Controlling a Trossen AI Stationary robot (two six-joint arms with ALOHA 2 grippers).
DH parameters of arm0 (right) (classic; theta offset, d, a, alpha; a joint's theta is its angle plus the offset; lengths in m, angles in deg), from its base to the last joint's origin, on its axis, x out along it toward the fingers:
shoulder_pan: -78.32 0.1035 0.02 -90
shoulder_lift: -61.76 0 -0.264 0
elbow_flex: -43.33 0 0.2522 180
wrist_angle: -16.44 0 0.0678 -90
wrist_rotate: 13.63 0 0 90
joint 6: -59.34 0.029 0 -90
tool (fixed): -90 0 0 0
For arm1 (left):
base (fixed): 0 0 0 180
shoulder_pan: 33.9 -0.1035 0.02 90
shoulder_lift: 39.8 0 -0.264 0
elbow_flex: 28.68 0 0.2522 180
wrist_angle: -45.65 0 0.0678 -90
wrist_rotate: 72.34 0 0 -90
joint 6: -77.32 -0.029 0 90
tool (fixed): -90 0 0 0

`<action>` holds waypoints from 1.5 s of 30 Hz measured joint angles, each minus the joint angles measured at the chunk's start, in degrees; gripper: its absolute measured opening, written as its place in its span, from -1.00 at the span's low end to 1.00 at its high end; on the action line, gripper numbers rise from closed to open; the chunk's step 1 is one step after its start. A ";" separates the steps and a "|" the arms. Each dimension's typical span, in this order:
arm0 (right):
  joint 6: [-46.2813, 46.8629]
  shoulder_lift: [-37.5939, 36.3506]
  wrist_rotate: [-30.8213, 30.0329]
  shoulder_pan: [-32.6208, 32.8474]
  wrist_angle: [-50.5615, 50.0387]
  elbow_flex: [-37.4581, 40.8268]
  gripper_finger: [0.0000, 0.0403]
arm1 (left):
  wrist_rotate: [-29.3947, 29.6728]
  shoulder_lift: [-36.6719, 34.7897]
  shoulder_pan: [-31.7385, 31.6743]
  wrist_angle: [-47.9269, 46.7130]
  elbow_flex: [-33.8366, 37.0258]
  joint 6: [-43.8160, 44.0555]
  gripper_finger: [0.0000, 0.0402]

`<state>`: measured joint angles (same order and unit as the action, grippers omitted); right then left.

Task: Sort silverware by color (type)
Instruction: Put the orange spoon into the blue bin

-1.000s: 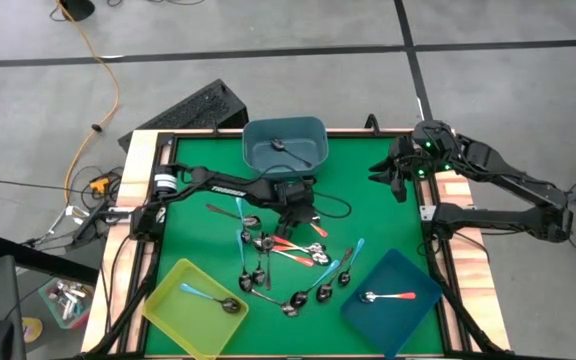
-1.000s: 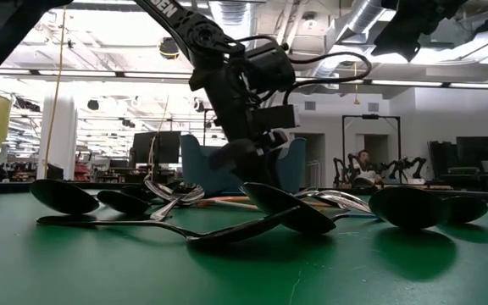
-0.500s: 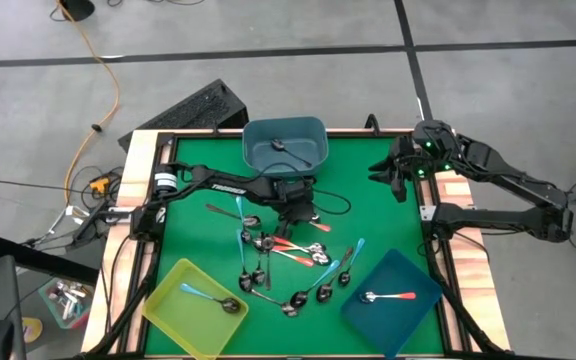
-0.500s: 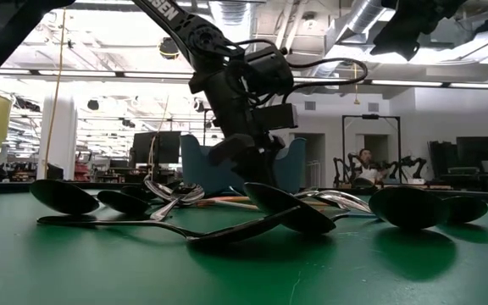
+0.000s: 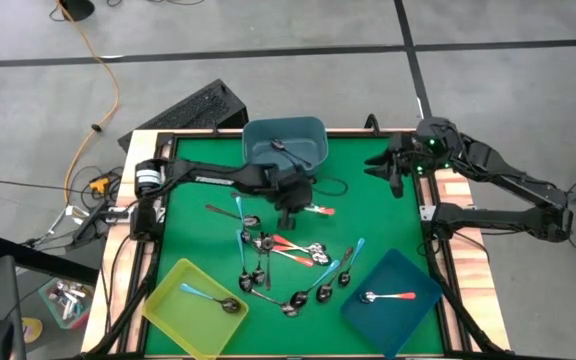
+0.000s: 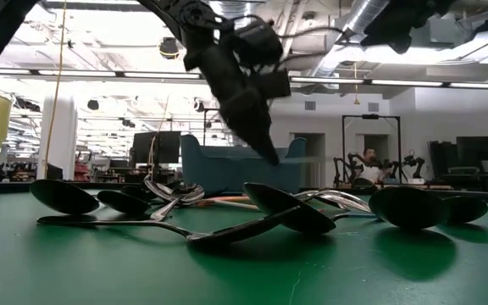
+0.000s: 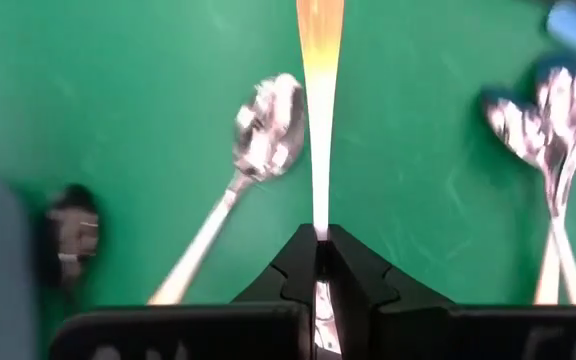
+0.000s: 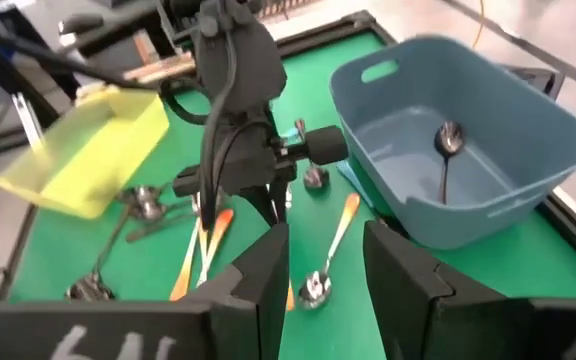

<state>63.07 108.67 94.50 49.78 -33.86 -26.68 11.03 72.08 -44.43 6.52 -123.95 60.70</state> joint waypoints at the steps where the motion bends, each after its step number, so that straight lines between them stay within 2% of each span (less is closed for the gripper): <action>1: 0.73 0.00 0.00 0.00 0.81 0.00 -0.30 | 0.02 -1.20 -0.28 -0.03 0.00 0.14 -1.00; 7: 5.22 0.00 0.02 0.07 8.34 0.00 -0.30 | 1.55 -9.66 -1.36 -0.92 -0.11 0.64 -1.00; 14: 6.84 0.99 -0.04 1.81 21.18 -0.02 -0.30 | 4.66 -22.27 -1.92 -0.07 -0.13 5.51 -1.00; 24: 6.95 11.09 -0.14 9.90 44.78 -0.02 -0.30 | 5.81 -34.55 -1.38 10.42 -0.07 11.41 -1.00; 29: 6.35 16.11 -6.94 14.50 56.13 -0.03 -0.25 | 5.44 -37.41 -0.72 13.23 -0.02 12.92 -1.00; 33: 4.80 19.83 -11.73 17.94 62.54 -0.59 -0.09 | 3.82 -37.41 0.18 14.04 0.03 13.24 -1.00; 40: 2.78 26.59 -12.57 21.86 63.56 -8.42 0.31 | 1.53 -36.70 1.73 17.22 1.30 13.29 -1.00; 45: -0.52 30.00 -12.39 23.16 63.40 -12.65 0.37 | 1.35 -36.70 2.72 21.59 2.93 15.81 -1.00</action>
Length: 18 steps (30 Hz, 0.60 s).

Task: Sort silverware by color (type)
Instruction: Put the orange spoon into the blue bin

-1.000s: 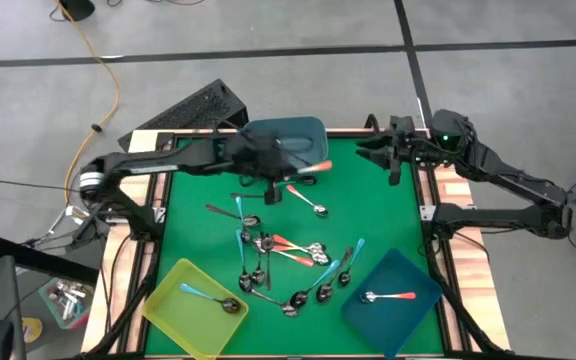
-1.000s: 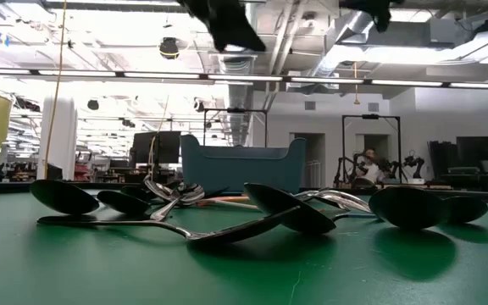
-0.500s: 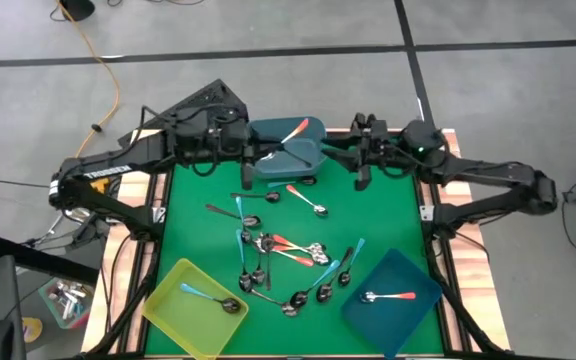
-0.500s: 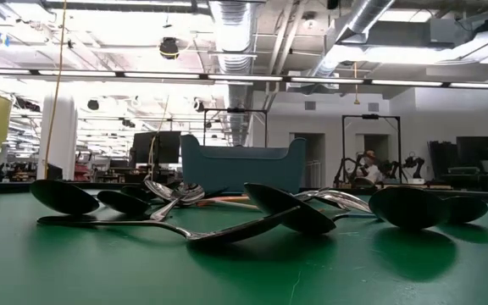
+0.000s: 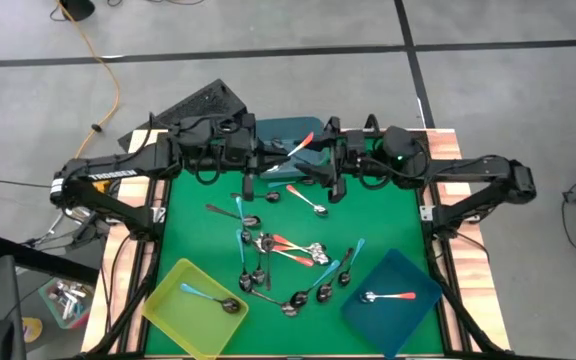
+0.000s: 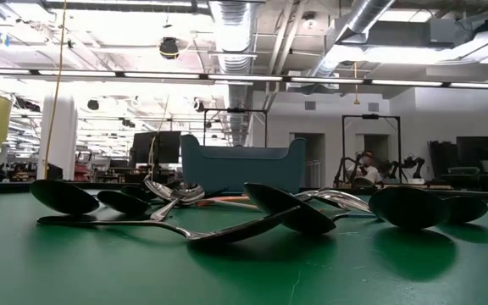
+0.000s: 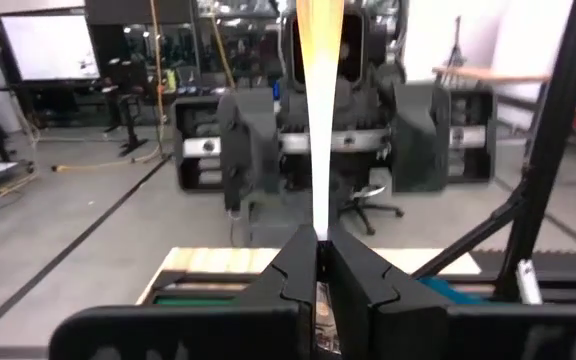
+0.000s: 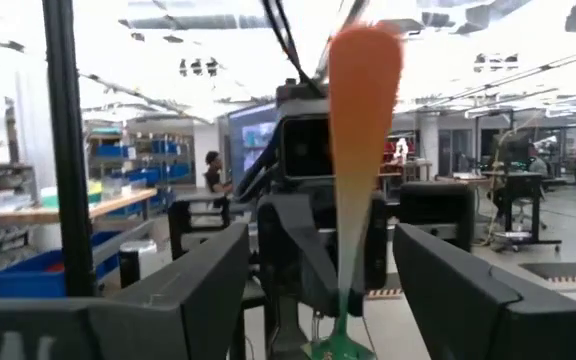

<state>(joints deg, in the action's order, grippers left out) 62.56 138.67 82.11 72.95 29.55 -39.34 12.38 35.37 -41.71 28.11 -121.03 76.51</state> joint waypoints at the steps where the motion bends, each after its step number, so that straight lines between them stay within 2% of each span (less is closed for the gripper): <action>1: -0.41 0.57 0.04 0.14 0.03 -0.61 0.37 | 0.02 0.00 0.42 1.31 0.42 0.26 -1.00; 7: -0.73 1.91 0.91 -0.02 -4.21 -2.82 0.37 | 5.11 0.02 2.84 5.80 2.03 0.58 -1.00; 11: -0.67 1.95 3.33 0.21 -4.22 -2.85 0.36 | 5.34 0.07 3.58 6.18 2.03 0.46 -1.00; 18: -1.60 1.93 3.37 1.34 -4.15 -2.89 0.28 | 5.67 2.76 4.49 7.86 1.95 1.02 -1.00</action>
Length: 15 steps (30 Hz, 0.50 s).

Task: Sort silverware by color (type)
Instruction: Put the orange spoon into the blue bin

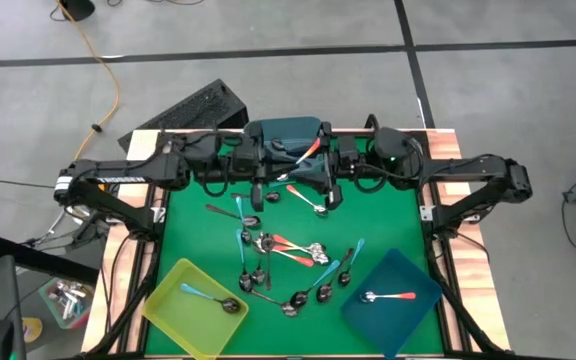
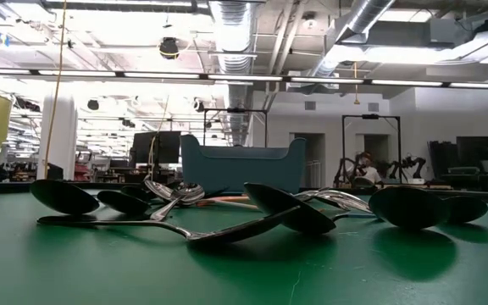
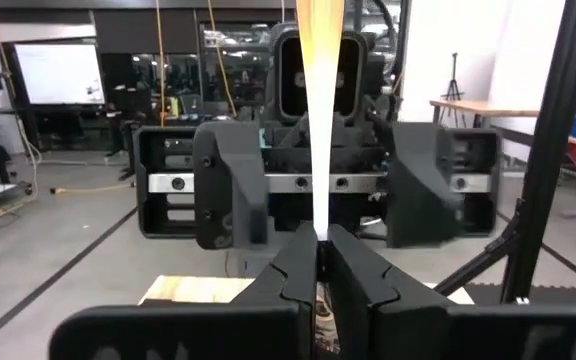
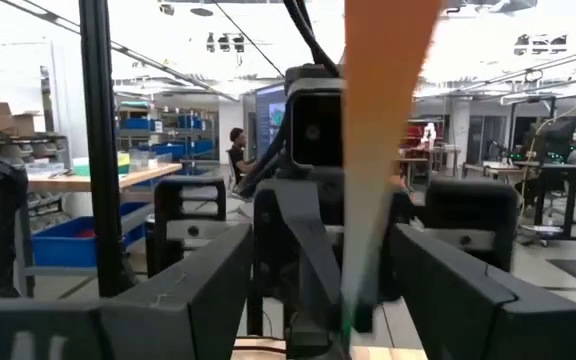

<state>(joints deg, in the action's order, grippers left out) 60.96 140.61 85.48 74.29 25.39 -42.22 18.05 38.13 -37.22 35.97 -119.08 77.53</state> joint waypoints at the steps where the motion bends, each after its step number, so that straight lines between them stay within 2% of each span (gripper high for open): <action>1: -0.03 0.00 0.04 -0.02 -0.07 0.00 0.26 | 0.02 0.15 0.14 -0.69 0.13 0.04 -1.00; 5: -0.20 -0.37 0.02 0.22 -0.59 0.00 0.10 | -0.05 1.53 0.38 0.07 0.05 0.39 -1.00; 11: -0.62 -1.49 0.04 0.33 -3.30 -0.04 -0.36 | 0.35 1.94 0.70 1.68 0.08 0.07 -1.00; 15: -0.97 -2.15 0.61 0.31 -4.92 -0.04 -0.58 | 0.17 1.97 0.74 2.96 0.08 0.03 -1.00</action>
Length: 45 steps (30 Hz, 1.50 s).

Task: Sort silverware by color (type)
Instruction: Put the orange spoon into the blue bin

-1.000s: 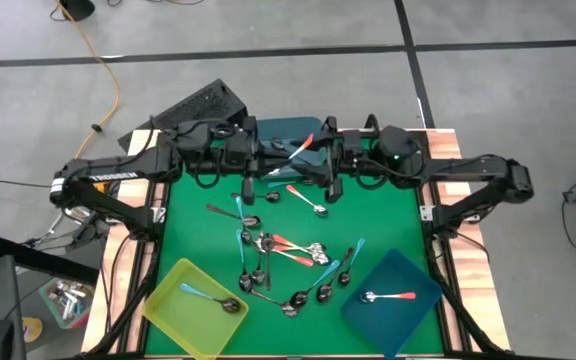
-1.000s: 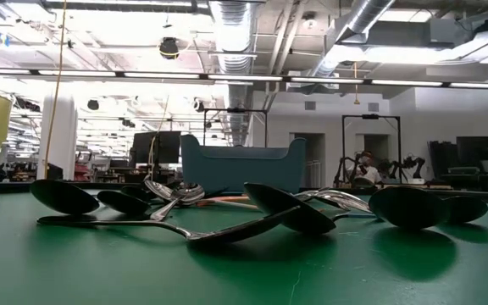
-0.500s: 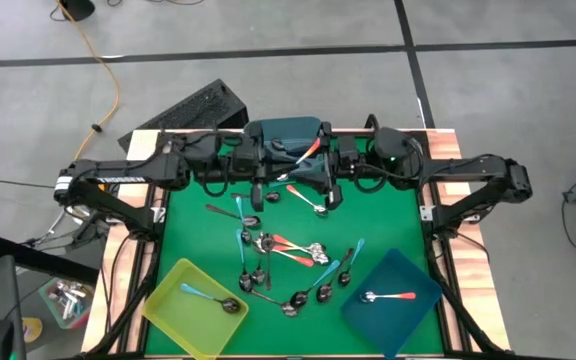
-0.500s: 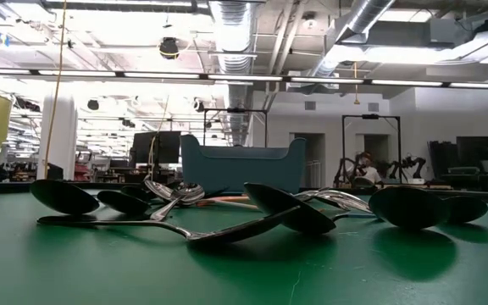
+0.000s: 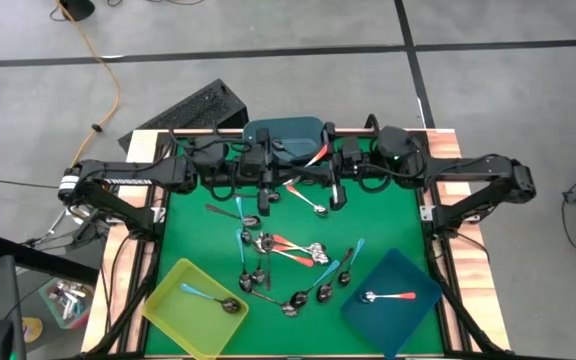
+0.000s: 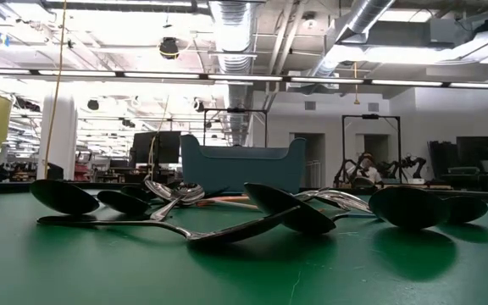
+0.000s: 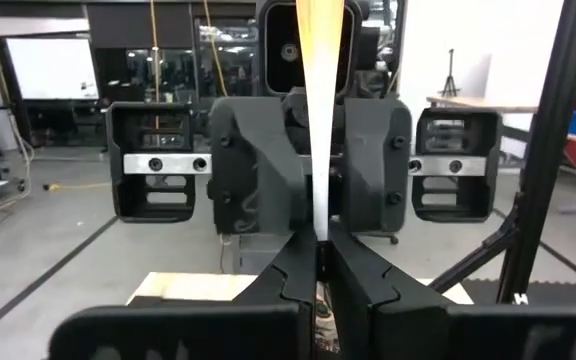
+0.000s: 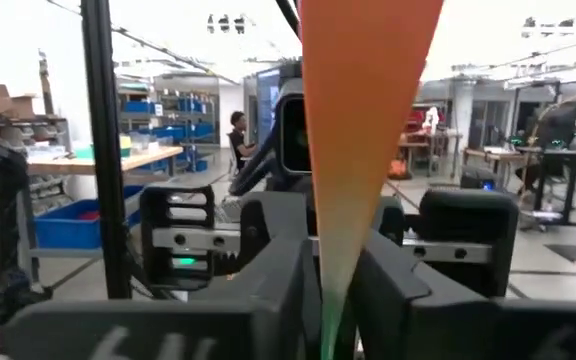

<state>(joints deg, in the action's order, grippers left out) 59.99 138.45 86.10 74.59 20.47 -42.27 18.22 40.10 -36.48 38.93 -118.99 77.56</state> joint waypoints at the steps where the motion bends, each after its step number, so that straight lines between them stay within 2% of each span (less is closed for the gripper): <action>1: -0.49 -0.07 0.10 0.00 0.24 0.00 -0.64 | -0.19 0.01 -0.01 0.16 0.00 -0.04 -1.00; 6: -0.98 -0.33 0.18 0.00 0.15 0.00 -0.93 | -0.39 -0.03 0.07 0.06 0.00 -0.01 -1.00; 18: -1.11 -0.69 -1.17 0.00 -2.91 0.00 -0.94 | 0.05 -0.01 0.07 -0.65 0.02 0.12 -1.00; 22: -1.13 -1.79 -1.81 -0.22 -6.79 0.01 -0.94 | 1.65 0.06 0.10 -3.28 0.02 1.17 -0.92; 30: -1.14 -9.32 -5.79 -0.54 -22.10 0.07 -0.94 | 1.87 -0.16 0.07 -6.31 -0.11 3.47 -0.56; 35: 2.35 -15.13 -5.85 1.13 -36.04 0.07 -0.94 | 1.82 -0.22 0.10 -9.04 -0.11 5.50 -0.48; 40: 11.75 -19.24 -5.84 7.26 -53.66 0.03 -0.94 | -0.84 -1.62 0.07 -10.69 -0.11 8.47 -0.52; 45: 23.79 -19.67 -7.17 17.88 -65.31 0.11 -0.94 | -2.20 -4.44 0.12 -10.51 -0.11 7.95 -0.57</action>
<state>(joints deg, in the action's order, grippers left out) 83.78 118.78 78.93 92.48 -44.84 -42.16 16.02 35.66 -36.36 28.42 -119.10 85.51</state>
